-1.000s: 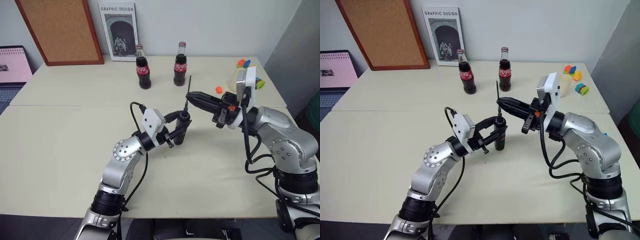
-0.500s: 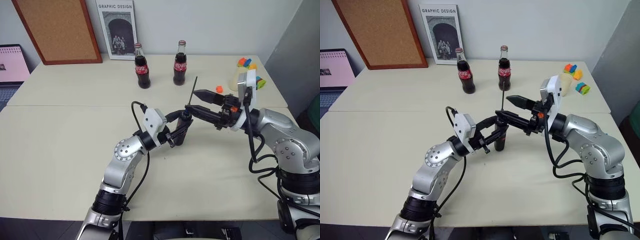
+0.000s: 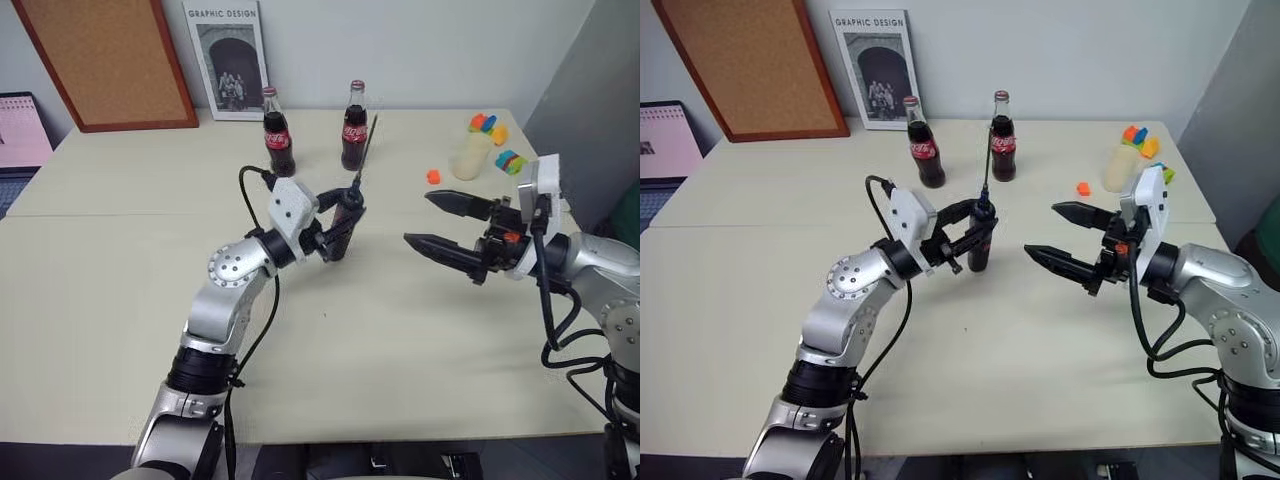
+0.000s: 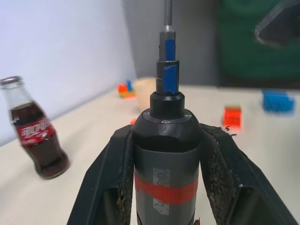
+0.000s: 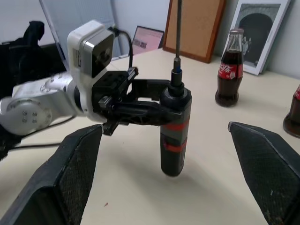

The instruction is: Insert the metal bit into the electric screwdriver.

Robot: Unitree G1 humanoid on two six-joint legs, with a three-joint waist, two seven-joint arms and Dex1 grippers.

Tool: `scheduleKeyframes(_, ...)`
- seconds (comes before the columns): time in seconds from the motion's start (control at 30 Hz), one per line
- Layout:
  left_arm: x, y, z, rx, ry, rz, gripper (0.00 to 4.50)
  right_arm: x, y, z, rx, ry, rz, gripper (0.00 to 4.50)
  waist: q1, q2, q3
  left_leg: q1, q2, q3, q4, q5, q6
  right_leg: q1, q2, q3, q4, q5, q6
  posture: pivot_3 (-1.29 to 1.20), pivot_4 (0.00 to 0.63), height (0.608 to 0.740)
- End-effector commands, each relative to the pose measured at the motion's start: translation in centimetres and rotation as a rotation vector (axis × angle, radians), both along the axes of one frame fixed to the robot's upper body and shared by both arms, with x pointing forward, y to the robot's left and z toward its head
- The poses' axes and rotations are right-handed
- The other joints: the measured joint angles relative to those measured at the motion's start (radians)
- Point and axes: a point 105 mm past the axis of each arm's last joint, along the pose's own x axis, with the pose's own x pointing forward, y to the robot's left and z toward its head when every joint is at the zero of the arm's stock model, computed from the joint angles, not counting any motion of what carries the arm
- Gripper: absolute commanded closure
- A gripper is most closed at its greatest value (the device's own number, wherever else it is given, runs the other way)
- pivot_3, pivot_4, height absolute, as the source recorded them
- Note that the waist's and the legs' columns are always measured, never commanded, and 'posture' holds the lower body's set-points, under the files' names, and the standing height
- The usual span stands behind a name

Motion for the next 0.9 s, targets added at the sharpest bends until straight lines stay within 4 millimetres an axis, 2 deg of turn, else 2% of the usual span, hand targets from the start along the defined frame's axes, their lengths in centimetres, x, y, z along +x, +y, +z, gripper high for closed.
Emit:
scheduleKeyframes(0.03, 3.4, 4.9, -0.3, 0.583, -0.116, 0.100, 2.87, -1.3, -1.3, 0.5, -0.156, -0.098, -0.045, 0.00, 0.000, 0.000, 0.000, -0.001, 0.000, -0.001, 0.000, 0.000, 0.000, -0.001, 0.001, 0.000, -0.001, 0.000, 0.000, 0.00, 0.150, 0.740)
scheduleKeyframes(0.13, 4.4, 5.5, -1.6, 0.729, -0.101, 0.064, 2.87, -1.7, -1.5, -0.6, -0.290, -0.089, -0.043, 0.00, -0.004, 0.001, 0.000, 0.002, 0.001, 0.001, -0.002, 0.000, 0.000, -0.001, 0.001, 0.005, -0.001, 0.000, 0.000, 0.00, 0.150, 0.740)
scheduleKeyframes(0.3, 4.9, 4.8, -5.1, 0.910, -0.058, -0.059, 2.87, -1.5, -1.8, -2.1, -0.417, -0.064, -0.074, 0.00, 0.015, 0.000, 0.000, -0.005, 0.001, 0.002, 0.001, 0.000, 0.000, -0.002, -0.004, 0.003, -0.003, 0.000, 0.000, 0.00, 0.150, 0.740)
scheduleKeyframes(0.47, 4.8, 3.9, -7.7, 0.994, -0.025, -0.134, 2.87, -1.7, -1.4, -3.5, -0.490, -0.060, -0.060, 0.00, 0.017, 0.001, 0.000, -0.005, 0.000, 0.005, 0.002, 0.000, 0.001, -0.003, -0.006, 0.004, -0.002, 0.000, 0.000, 0.00, 0.150, 0.740)
scheduleKeyframes(0.57, 4.8, 3.7, -8.3, 1.011, -0.017, -0.153, 2.87, -1.7, -1.1, -3.6, -0.487, -0.060, -0.052, 0.00, 0.019, 0.001, 0.000, -0.005, 0.000, 0.004, 0.002, -0.001, 0.001, -0.002, -0.006, 0.003, -0.002, 0.000, 0.001, 0.00, 0.150, 0.740)
scheduleKeyframes(0.63, 4.7, 3.4, -8.4, 1.007, -0.013, -0.162, 2.17, -1.8, -1.0, -3.6, -0.486, -0.060, -0.048, 0.00, 0.020, 0.001, -0.001, -0.004, 0.000, 0.004, 0.002, -0.001, 0.001, -0.002, -0.006, 0.003, -0.001, -0.001, 0.002, 0.00, 0.150, 0.740)
scheduleKeyframes(0.9, 4.5, 3.1, -9.1, 0.981, 0.031, -0.173, 0.54, -1.8, -0.9, -3.5, -0.485, -0.062, -0.038, 0.00, 0.020, 0.001, -0.001, -0.001, 0.000, 0.004, 0.003, -0.001, 0.001, 0.001, -0.006, 0.003, 0.001, -0.001, 0.002, 0.00, 0.150, 0.740)
